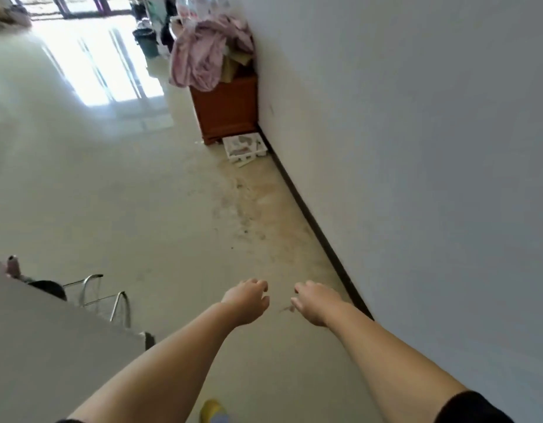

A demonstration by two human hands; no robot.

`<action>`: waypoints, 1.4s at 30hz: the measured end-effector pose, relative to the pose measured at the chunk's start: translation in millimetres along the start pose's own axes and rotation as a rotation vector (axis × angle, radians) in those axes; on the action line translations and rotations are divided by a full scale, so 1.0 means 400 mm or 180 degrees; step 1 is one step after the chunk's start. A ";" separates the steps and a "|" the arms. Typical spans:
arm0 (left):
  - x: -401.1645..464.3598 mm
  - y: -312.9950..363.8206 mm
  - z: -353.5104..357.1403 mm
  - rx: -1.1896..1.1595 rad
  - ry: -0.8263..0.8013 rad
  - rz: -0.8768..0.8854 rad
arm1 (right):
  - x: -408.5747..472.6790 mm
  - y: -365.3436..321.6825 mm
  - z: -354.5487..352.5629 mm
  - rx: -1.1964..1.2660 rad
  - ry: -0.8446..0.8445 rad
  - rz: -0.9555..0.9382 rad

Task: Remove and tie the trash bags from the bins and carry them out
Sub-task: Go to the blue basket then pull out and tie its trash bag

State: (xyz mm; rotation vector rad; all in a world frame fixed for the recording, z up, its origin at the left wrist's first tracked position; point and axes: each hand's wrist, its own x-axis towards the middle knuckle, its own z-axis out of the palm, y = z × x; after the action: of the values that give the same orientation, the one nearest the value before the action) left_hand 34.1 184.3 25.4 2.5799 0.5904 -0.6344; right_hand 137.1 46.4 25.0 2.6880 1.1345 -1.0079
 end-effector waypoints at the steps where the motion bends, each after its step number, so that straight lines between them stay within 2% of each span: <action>1: -0.015 -0.057 -0.010 -0.0014 -0.0004 -0.0095 | 0.028 -0.060 -0.002 -0.0062 -0.0029 -0.0074; 10: -0.094 -0.485 -0.149 -0.0220 0.0231 -0.0714 | 0.228 -0.513 -0.030 -0.0477 -0.0200 -0.0550; 17: -0.017 -0.639 -0.212 -0.0296 0.0037 -0.0856 | 0.384 -0.662 -0.101 -0.0790 -0.0262 -0.0803; 23: 0.178 -0.760 -0.357 -0.0308 0.0020 -0.0859 | 0.625 -0.721 -0.224 -0.0913 -0.0263 -0.0825; 34: 0.585 -1.021 -0.721 -0.0581 0.0151 -0.1216 | 1.143 -0.840 -0.646 -0.1294 -0.0261 -0.1018; 42: 0.843 -1.343 -0.972 -0.0712 0.0339 -0.1347 | 1.532 -1.123 -0.820 -0.1363 -0.0280 -0.1260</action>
State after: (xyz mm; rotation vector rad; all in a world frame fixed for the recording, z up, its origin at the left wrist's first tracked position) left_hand 173.7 914.9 12.1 2.3025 1.1904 -0.5250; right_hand 338.2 848.8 8.2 2.1156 1.6807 -0.7930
